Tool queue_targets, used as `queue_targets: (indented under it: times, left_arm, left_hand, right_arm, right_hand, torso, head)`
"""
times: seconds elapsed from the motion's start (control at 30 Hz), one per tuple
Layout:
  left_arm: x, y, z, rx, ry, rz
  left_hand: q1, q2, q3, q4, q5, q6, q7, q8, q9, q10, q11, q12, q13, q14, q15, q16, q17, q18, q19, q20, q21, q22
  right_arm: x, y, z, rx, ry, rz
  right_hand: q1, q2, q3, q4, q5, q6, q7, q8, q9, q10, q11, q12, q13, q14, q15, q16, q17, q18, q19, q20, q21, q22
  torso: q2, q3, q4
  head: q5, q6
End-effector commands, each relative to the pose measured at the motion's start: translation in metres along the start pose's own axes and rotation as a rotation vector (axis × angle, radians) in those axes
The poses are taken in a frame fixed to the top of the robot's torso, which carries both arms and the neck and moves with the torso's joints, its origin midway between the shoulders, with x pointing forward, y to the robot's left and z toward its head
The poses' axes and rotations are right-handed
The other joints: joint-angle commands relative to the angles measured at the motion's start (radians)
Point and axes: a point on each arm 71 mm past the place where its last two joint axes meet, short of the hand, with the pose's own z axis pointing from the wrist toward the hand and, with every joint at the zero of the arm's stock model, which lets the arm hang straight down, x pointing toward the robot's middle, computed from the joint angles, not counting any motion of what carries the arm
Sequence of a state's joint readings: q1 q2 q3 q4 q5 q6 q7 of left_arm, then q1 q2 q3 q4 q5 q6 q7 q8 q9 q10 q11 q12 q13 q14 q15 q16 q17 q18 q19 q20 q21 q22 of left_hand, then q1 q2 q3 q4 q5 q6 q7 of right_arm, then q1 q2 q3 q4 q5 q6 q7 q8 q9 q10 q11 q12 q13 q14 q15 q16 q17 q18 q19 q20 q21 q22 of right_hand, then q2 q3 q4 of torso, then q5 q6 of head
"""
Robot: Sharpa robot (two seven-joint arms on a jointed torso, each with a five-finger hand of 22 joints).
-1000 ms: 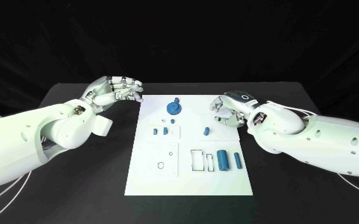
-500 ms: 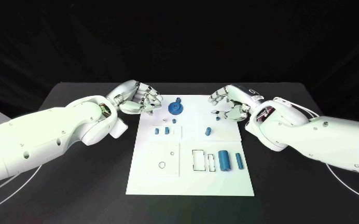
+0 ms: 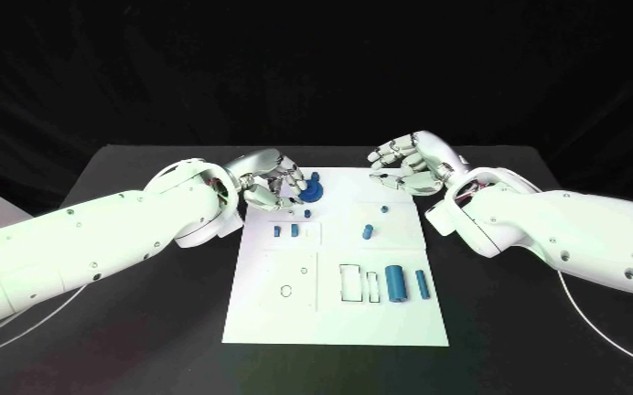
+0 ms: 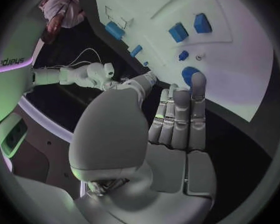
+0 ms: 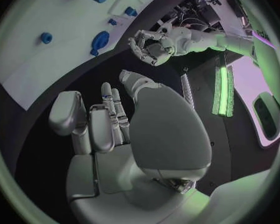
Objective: Assemble the parts on the task board
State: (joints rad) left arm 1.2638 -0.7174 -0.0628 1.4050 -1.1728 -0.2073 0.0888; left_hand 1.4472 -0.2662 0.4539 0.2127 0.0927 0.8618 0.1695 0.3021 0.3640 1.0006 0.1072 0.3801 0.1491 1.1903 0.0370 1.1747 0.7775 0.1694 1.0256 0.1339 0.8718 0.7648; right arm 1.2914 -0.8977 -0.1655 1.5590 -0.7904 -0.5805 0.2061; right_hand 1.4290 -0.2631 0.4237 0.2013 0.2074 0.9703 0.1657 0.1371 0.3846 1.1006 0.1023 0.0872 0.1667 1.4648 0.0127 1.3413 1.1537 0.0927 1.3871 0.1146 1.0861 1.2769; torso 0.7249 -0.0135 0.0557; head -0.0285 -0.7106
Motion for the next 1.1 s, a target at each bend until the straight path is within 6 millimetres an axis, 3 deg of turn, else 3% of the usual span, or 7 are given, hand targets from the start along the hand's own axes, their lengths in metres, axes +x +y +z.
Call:
queue_targets:
  times: [0.03, 0.4, 0.47, 0.63, 0.83, 0.93, 1.1]
  left_arm:
    - [0.000, -0.003, 0.005, -0.019, 0.002, 0.130]
    - [0.013, -0.010, 0.023, -0.026, 0.090, 0.231]
    - [0.016, -0.011, 0.025, -0.030, 0.106, 0.243]
    - [0.020, -0.012, 0.030, -0.040, 0.141, 0.268]
    - [0.026, -0.013, 0.034, -0.051, 0.174, 0.288]
    - [0.029, -0.013, 0.037, -0.057, 0.186, 0.299]
    - [0.033, -0.014, 0.040, -0.062, 0.197, 0.309]
  left_hand:
    - [0.004, -0.005, -0.003, 0.004, -0.005, 0.001, -0.008, -0.001, 0.000, -0.009, -0.001, 0.007, 0.002, 0.014, 0.000, 0.020, 0.021, 0.001, 0.016, 0.002, 0.031, 0.031]
    - [0.010, -0.005, 0.002, 0.003, -0.005, 0.002, -0.014, 0.002, 0.000, -0.024, -0.001, 0.011, 0.007, 0.071, -0.001, 0.089, 0.094, -0.019, 0.080, 0.000, 0.157, 0.161]
    - [0.010, -0.005, 0.003, 0.003, -0.005, 0.002, -0.015, 0.002, 0.000, -0.026, -0.001, 0.012, 0.008, 0.075, -0.001, 0.094, 0.097, -0.022, 0.086, 0.000, 0.171, 0.176]
    - [0.014, -0.003, 0.006, 0.001, -0.005, 0.002, -0.017, 0.003, 0.000, -0.025, -0.002, 0.016, 0.010, 0.085, -0.001, 0.107, 0.109, -0.027, 0.102, 0.000, 0.200, 0.207]
    - [0.016, -0.003, 0.013, -0.002, -0.005, 0.018, -0.020, 0.013, 0.004, -0.007, -0.009, 0.037, 0.021, 0.099, -0.007, 0.129, 0.127, -0.031, 0.109, -0.002, 0.233, 0.240]
    - [0.015, -0.004, 0.014, -0.002, -0.005, 0.019, -0.021, 0.014, 0.004, -0.008, -0.009, 0.039, 0.022, 0.101, -0.007, 0.132, 0.130, -0.031, 0.110, -0.002, 0.235, 0.242]
    - [0.017, -0.002, 0.018, -0.004, -0.005, 0.025, -0.022, 0.018, 0.006, -0.006, -0.011, 0.045, 0.026, 0.109, -0.008, 0.141, 0.142, -0.033, 0.114, -0.003, 0.247, 0.255]
  right_arm:
    - [-0.001, 0.001, 0.001, -0.013, -0.013, 0.070]
    - [-0.002, 0.001, 0.004, -0.002, -0.041, 0.174]
    - [-0.002, 0.001, 0.004, 0.006, -0.047, 0.201]
    - [-0.004, -0.001, 0.006, 0.036, -0.068, 0.277]
    - [-0.008, -0.004, 0.008, 0.080, -0.102, 0.342]
    - [-0.010, -0.005, 0.009, 0.091, -0.111, 0.364]
    - [-0.010, -0.005, 0.009, 0.094, -0.113, 0.376]
  right_hand:
    - [-0.002, 0.009, 0.006, -0.002, 0.007, -0.001, 0.007, -0.007, -0.001, -0.002, 0.005, 0.002, -0.002, 0.012, 0.006, 0.005, 0.003, 0.004, 0.009, 0.001, 0.005, 0.001]
    - [-0.015, 0.007, 0.002, 0.004, 0.010, -0.005, 0.012, -0.014, -0.004, -0.016, 0.009, -0.004, -0.013, 0.004, 0.009, -0.015, -0.031, 0.012, -0.007, 0.004, -0.042, -0.027]
    - [-0.017, 0.008, -0.003, 0.004, 0.011, -0.007, 0.015, -0.017, -0.005, -0.031, 0.013, -0.010, -0.023, -0.015, 0.013, -0.050, -0.084, 0.023, -0.031, 0.007, -0.104, -0.063]
    - [-0.010, 0.027, -0.042, -0.001, 0.017, -0.006, 0.027, -0.036, -0.014, -0.071, 0.024, -0.008, -0.071, -0.180, 0.021, -0.367, -0.467, 0.090, -0.214, 0.019, -0.554, -0.344]
    - [0.017, 0.044, -0.019, -0.021, 0.023, 0.004, 0.035, -0.049, -0.024, -0.072, 0.033, 0.007, -0.100, -0.319, 0.037, -0.596, -0.589, 0.088, -0.314, 0.030, -0.697, -0.450]
    - [0.009, 0.041, 0.011, -0.028, 0.028, 0.005, 0.043, -0.057, -0.028, -0.079, 0.051, 0.016, -0.102, -0.427, 0.073, -0.800, -0.704, 0.086, -0.420, 0.066, -0.831, -0.560]
    - [-0.005, 0.039, 0.021, -0.042, 0.029, 0.006, 0.046, -0.060, -0.029, -0.085, 0.055, 0.022, -0.102, -0.415, 0.082, -0.907, -0.762, 0.089, -0.415, 0.085, -0.894, -0.646]
  torso:
    - [-0.001, 0.0004, 0.0001]
    - [0.003, 0.0005, -0.0006]
    - [0.003, 0.0002, -0.0017]
    - [0.002, 0.0014, -0.0001]
    - [0.002, 0.0014, -0.0012]
    - [0.003, 0.0008, -0.0019]
    - [0.003, 0.0010, -0.0020]
  head:
    - [0.000, 0.000]
    - [0.002, 0.001]
    - [0.003, 0.000]
    - [0.001, -0.002]
    - [0.001, -0.004]
    - [0.000, -0.005]
    - [0.000, -0.005]
